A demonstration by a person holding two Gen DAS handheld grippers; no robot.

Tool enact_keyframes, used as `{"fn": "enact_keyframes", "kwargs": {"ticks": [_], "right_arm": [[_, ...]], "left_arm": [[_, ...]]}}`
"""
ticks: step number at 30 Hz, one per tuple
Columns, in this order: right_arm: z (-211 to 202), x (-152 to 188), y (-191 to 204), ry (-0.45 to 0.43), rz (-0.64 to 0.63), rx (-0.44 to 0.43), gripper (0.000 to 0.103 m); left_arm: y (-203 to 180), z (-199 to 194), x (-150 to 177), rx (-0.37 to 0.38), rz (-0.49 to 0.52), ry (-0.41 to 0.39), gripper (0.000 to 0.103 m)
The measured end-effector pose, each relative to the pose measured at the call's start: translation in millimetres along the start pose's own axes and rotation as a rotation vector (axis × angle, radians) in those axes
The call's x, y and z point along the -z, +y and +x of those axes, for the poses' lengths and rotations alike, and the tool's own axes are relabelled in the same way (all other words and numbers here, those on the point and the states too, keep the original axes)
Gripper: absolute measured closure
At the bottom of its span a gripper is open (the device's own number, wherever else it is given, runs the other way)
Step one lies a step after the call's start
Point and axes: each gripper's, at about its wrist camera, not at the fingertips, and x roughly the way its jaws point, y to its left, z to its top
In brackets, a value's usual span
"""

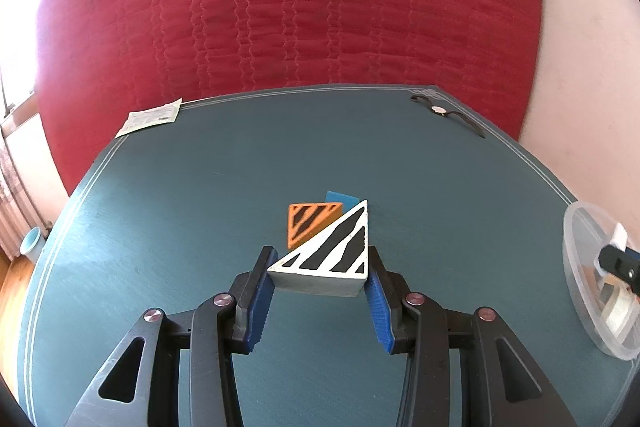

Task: Organize rigid objects
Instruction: 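Carry the charger into the bowl and open the right gripper while the left carries the triangle, then lower the white striped triangle into the bowl and open the left gripper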

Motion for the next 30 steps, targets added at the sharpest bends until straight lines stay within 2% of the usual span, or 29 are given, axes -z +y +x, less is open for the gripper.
{"fn": "enact_keyframes", "kwargs": {"ticks": [8,12,20,25,30], "right_arm": [[6,-2,-34,-0.004,0.068,0.062,0.053],[6,-2,-54,-0.009,0.098,0.091,0.048],[-3,1,-69,-0.025,0.108,0.114,0.048],[-6,5,-75,-0.036,0.095,0.162,0.048],[-10,8,-86,-0.054,0.097,0.204,0.048]], "left_arm": [[-10,-3,4,0.021,0.014,0.012,0.058],[-18,-6,6,0.033,0.021,0.018,0.058],[-34,-11,8,0.067,0.039,0.025,0.058],[-48,-13,7,0.105,0.050,0.035,0.058],[-73,-15,6,0.149,0.103,0.043,0.058]]}}
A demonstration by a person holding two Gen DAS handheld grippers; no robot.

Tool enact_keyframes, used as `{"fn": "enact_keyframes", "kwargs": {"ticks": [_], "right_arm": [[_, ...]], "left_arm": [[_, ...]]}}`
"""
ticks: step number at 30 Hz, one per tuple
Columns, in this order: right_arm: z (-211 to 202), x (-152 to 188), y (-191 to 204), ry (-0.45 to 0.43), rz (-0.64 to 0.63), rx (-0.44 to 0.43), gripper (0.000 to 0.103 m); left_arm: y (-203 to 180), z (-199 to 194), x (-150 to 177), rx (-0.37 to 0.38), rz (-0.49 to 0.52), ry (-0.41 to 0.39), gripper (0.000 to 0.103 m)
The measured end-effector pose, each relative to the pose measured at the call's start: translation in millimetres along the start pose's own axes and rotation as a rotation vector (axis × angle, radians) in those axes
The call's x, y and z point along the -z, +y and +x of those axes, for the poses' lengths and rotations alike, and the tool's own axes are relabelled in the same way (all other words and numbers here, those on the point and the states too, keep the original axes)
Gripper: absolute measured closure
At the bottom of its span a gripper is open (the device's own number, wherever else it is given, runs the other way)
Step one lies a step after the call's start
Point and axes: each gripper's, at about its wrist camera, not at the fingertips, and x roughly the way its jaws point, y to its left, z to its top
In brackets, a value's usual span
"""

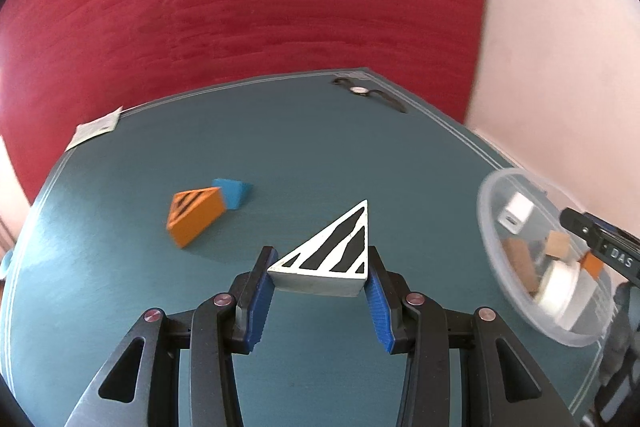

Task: Organize rigid objects
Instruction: 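Lower the white striped triangle into the bowl and open the left gripper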

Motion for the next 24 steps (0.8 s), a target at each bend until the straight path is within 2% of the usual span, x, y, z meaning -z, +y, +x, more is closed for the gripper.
{"fn": "enact_keyframes", "kwargs": {"ticks": [6,24], "right_arm": [[-7,1,-12,-0.041,-0.003,0.027,0.048],[-14,-6,-34,-0.073,0.068,-0.004,0.047]], "left_arm": [[-36,3,-6,0.072,0.058,0.011,0.058],[-111,21,-23,0.229,0.166,0.038,0.057]]}}
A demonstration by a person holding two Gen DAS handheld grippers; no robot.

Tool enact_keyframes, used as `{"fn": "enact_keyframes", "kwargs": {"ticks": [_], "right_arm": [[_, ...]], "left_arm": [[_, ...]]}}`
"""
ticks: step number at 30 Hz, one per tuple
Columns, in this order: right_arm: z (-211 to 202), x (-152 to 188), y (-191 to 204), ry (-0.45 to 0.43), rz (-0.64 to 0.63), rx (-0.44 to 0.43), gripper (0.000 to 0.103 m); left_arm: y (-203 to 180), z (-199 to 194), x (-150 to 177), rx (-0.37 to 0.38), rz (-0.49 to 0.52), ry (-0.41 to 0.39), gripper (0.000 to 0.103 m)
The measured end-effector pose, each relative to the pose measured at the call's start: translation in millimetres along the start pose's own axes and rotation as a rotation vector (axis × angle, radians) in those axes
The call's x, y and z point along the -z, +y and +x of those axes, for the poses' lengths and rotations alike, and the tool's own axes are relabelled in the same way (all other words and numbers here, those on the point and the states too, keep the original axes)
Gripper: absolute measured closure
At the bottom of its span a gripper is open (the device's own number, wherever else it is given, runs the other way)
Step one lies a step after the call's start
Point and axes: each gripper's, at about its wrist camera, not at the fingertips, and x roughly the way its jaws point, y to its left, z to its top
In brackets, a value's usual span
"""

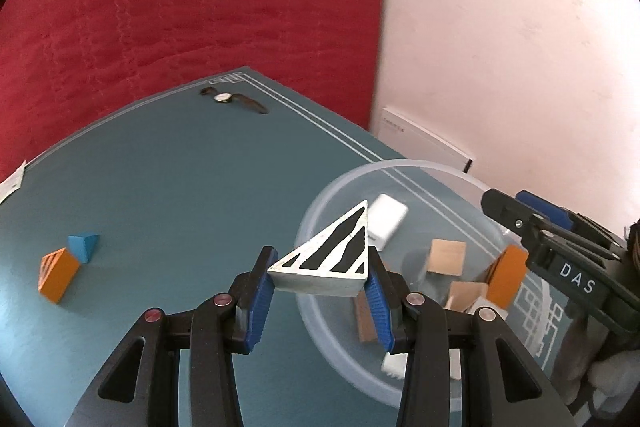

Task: Organize rigid objects
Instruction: 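Lower the white striped triangle into the bowl and open the left gripper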

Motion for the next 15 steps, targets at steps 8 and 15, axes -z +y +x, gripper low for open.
{"fn": "enact_keyframes", "kwargs": {"ticks": [8,15], "right_arm": [[1,1,-1,0.005,0.006,-0.003,0.047],[0,3,2,0.006,-0.007,-0.006,0.047]], "left_arm": [[-1,2,1,0.012,-0.012,-0.009,0.024],[9,0,5,-0.031,-0.048,-0.011,0.024]]}}
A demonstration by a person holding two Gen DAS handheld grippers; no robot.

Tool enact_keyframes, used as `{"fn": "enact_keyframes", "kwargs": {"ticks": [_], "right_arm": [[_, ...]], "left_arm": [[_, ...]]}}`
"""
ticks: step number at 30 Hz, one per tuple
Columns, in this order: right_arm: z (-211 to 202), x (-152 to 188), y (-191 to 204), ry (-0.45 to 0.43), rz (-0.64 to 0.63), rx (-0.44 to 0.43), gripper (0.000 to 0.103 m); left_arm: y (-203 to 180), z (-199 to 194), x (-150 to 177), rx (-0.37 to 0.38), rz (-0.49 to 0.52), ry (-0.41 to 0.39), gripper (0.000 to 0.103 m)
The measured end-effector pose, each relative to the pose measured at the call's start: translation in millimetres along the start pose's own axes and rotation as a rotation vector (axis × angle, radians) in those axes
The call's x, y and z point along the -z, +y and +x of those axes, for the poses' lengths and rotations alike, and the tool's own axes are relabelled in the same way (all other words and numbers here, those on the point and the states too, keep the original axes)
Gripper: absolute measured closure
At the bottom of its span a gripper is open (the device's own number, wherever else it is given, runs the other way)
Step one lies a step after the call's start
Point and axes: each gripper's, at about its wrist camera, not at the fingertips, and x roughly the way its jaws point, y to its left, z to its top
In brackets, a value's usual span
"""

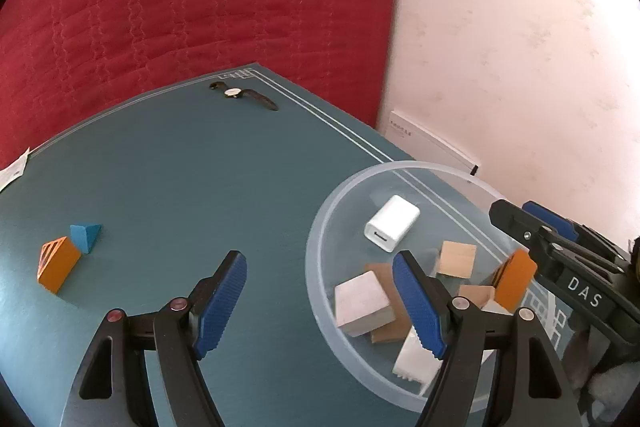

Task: Organize rigid objects
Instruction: 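Lower the white striped triangle into the bowl and open the left gripper, then move the left gripper to the orange striped triangle and grasp it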

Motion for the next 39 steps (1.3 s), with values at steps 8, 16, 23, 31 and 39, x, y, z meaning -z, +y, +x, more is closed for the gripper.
{"fn": "enact_keyframes", "kwargs": {"ticks": [8,16,23,31,39], "right_arm": [[-3,5,6,-0.001,-0.015,-0.002,0.047],[-7,10,19,-0.011,-0.048,0.001,0.047],[-9,14,33,-0.014,-0.084,-0.003,0.047],[-12,21,52,-0.015,-0.128,-0.026,0.047],[-20,29,72,-0.037,-0.185,-0.045,0.047]], "left_arm": [[6,-1,3,-0.034,0.008,-0.018,0.024],[23,-7,8,-0.073,-0.019,-0.028,0.024],[46,-9,9,-0.120,-0.067,-0.023,0.023],[66,-11,9,-0.163,-0.108,-0.023,0.018],[94,-13,11,-0.235,-0.168,-0.022,0.014]]}}
